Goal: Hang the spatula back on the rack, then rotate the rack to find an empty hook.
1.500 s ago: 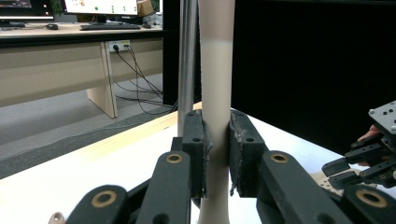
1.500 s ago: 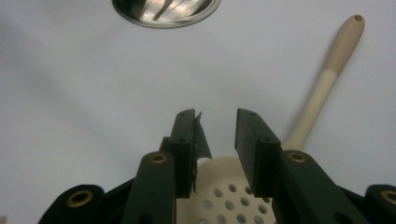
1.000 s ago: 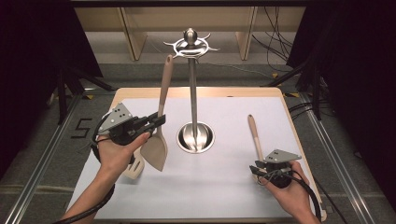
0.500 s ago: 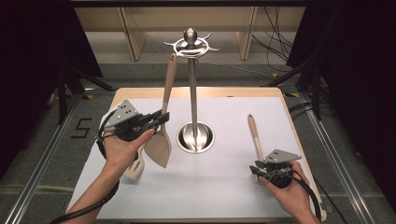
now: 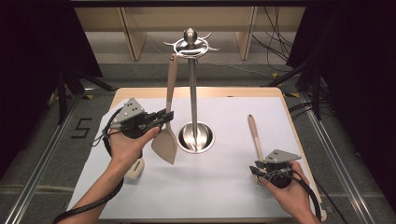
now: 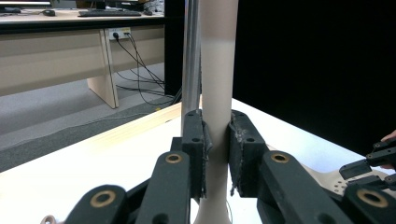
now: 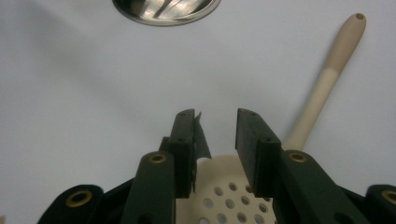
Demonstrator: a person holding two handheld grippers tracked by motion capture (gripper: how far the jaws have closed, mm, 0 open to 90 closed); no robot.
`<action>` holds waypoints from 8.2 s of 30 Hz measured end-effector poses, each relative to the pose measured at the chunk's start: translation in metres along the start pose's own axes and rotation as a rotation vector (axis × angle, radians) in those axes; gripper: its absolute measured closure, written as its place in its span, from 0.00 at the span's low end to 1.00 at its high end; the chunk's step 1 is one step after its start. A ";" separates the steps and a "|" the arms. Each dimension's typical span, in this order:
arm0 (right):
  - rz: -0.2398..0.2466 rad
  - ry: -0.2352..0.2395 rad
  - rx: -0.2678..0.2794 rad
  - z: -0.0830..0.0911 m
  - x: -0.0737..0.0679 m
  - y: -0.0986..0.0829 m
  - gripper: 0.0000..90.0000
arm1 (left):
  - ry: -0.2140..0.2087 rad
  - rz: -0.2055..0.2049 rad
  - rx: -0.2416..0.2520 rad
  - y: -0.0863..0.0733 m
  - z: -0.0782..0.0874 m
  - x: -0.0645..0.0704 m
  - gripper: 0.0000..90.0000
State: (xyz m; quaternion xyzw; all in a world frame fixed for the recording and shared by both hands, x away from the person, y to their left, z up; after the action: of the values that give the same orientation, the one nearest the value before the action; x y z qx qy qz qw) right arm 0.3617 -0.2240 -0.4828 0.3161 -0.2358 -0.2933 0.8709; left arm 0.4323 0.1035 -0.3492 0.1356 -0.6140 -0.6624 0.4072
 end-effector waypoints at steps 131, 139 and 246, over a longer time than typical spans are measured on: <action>-0.063 0.004 0.025 0.003 0.002 0.003 0.74 | 0.100 -0.020 0.239 0.074 0.061 -0.002 0.56; -0.071 0.013 0.017 0.009 -0.001 0.000 0.73 | 0.149 0.001 0.194 0.055 0.058 -0.024 0.54; -0.053 0.031 -0.038 0.005 -0.009 -0.006 0.71 | 0.546 0.315 -0.852 -0.132 -0.010 -0.173 0.63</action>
State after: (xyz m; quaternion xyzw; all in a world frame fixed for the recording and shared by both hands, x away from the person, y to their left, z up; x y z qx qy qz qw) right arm 0.3501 -0.2241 -0.4858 0.3102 -0.2081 -0.3155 0.8723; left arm 0.4989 0.2078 -0.5292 0.0319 -0.1749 -0.7245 0.6659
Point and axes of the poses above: each handheld gripper's, and its own axes: z roughly backward along the jaws, y roughly out of its top, x roughly to its right, the point moved 7 cm from there along -z, roughly forward along the jaws, and after that the axes turned 14 degrees about z, right-handed, at the moved point
